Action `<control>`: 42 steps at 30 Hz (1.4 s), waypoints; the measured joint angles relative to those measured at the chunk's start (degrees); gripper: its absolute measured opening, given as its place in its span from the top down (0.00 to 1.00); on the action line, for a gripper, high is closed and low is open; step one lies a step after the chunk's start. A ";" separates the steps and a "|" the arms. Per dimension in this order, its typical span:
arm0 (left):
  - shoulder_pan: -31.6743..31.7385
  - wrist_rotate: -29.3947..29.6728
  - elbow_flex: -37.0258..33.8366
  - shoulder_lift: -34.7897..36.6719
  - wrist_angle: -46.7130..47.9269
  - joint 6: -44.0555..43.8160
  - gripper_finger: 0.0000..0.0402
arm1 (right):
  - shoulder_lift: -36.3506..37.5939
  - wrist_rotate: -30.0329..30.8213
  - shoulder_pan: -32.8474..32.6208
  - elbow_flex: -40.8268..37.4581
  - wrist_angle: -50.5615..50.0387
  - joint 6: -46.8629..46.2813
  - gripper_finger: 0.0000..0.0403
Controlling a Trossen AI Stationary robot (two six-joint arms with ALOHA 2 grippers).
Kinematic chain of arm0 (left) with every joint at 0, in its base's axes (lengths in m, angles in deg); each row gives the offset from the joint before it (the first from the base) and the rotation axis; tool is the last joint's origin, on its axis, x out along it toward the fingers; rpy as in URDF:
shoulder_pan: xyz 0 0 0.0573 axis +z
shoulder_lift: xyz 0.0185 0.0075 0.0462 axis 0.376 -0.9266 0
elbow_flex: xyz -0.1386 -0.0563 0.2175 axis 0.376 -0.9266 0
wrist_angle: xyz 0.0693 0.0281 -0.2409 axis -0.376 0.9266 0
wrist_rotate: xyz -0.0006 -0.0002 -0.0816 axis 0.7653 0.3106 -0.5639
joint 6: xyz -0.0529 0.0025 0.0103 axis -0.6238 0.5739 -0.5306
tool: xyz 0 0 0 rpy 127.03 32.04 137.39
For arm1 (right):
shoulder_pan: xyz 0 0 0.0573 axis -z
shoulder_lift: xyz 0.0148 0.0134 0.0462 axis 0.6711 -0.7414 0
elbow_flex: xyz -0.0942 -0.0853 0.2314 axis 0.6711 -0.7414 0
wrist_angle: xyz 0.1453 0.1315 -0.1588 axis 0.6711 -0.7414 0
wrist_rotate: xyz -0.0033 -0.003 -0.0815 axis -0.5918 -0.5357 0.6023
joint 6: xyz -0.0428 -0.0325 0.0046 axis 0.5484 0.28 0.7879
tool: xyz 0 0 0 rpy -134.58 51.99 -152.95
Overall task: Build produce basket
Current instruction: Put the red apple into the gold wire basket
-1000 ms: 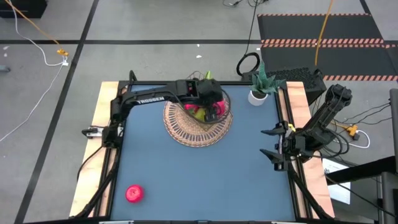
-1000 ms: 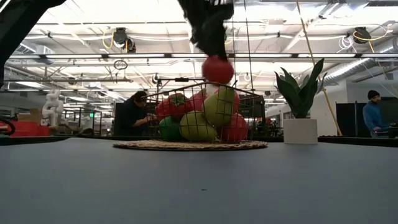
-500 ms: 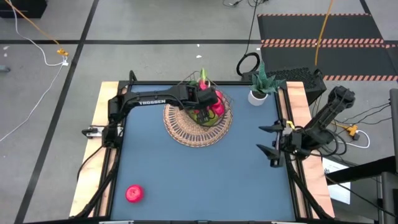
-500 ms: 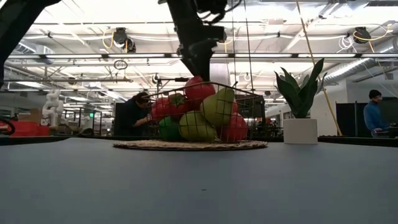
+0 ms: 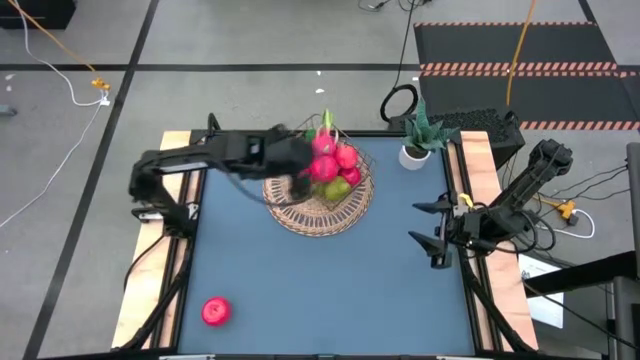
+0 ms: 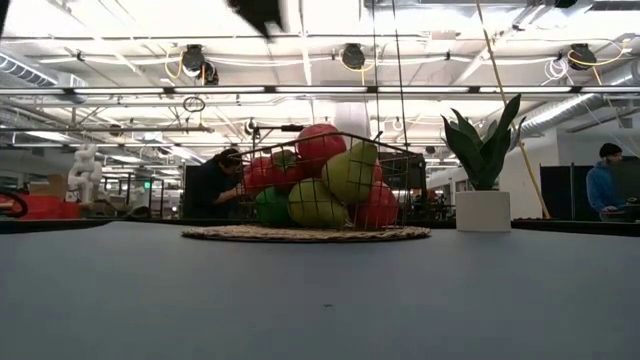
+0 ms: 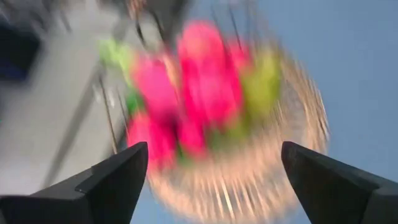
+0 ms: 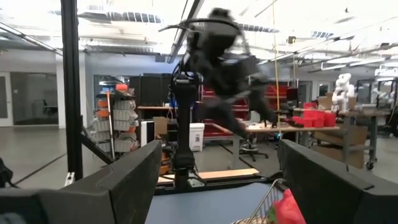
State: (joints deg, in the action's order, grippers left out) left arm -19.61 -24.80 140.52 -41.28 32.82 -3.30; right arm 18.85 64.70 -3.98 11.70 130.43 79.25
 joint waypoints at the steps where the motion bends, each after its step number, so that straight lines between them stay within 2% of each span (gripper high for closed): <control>1: -1.45 -1.09 -0.06 0.78 5.50 -3.91 0.10 | 0.00 0.00 0.00 0.00 -0.70 -1.17 0.22; 4: -6.16 -6.54 -0.26 1.71 20.21 -16.80 0.11 | -0.02 -0.03 0.00 0.00 -3.51 -3.97 0.22; 5: -7.96 -8.67 -1.22 1.92 20.16 -20.39 0.12 | -0.02 -0.04 0.05 0.00 -4.29 -4.44 0.22; 10: -18.66 -24.32 -11.52 5.59 12.63 -33.71 0.11 | -0.02 -0.20 0.04 0.00 -8.28 -8.19 0.22; 13: -25.60 -28.13 -18.93 4.92 15.20 -43.32 0.10 | -0.51 -0.86 0.04 0.00 -11.76 -11.68 0.22; 16: -32.30 -32.92 -26.48 5.31 13.58 -51.21 0.10 | -1.29 -1.75 0.15 0.00 -12.36 -13.56 0.22; 22: -42.44 -44.71 -39.46 5.21 1.50 -64.99 0.09 | -2.03 -1.82 0.20 0.00 -12.27 -13.63 0.22; 25: -45.41 -46.46 -44.28 5.09 -7.59 -67.67 0.08 | -2.11 -1.82 0.23 0.00 -12.36 -13.94 0.22; 28: -46.81 -46.40 -47.16 5.14 -12.70 -67.61 0.08 | -2.45 -1.79 0.59 0.00 -12.59 -15.22 0.22; 42: -47.99 -46.89 -55.56 5.51 -22.20 -70.14 0.07 | -2.56 -1.69 1.16 0.00 -14.76 -16.69 0.22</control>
State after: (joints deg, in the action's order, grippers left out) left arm -67.60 -71.69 84.96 -35.77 10.62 -73.44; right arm 16.29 63.01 -2.82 11.70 115.67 62.56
